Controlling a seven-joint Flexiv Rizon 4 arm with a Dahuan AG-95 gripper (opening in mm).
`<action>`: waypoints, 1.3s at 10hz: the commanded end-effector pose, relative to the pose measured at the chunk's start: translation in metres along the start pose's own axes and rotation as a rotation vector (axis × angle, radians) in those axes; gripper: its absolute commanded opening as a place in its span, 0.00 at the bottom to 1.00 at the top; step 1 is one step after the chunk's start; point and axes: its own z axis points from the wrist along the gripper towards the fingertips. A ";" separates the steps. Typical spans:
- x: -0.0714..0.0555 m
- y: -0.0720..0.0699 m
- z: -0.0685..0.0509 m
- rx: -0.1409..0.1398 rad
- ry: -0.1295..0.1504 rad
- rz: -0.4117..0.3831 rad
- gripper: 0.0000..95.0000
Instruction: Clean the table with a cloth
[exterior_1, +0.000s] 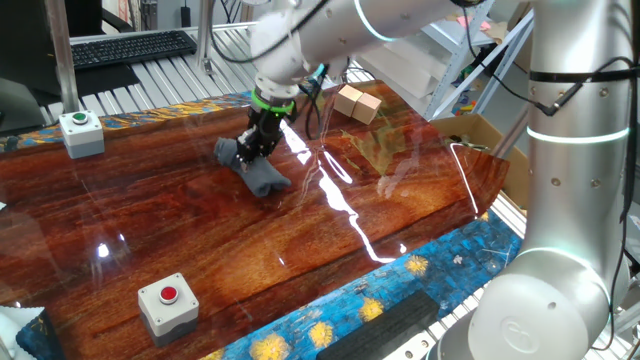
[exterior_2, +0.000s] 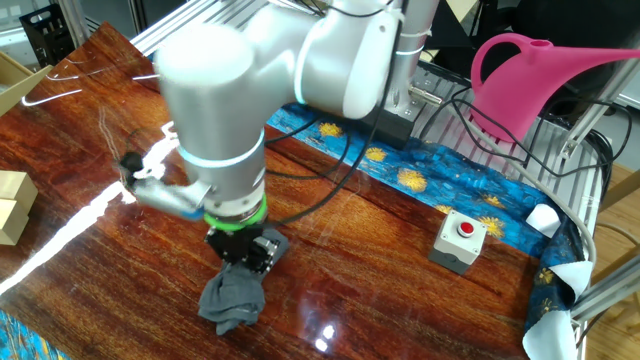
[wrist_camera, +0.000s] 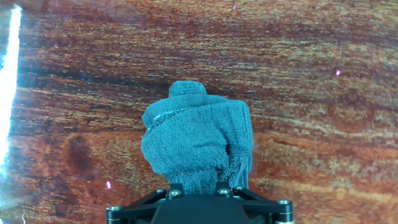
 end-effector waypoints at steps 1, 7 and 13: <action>0.000 -0.007 -0.010 0.049 -0.039 -0.056 0.00; -0.005 -0.018 -0.023 0.076 -0.061 -0.056 0.00; -0.005 -0.018 -0.023 0.069 -0.068 0.022 0.00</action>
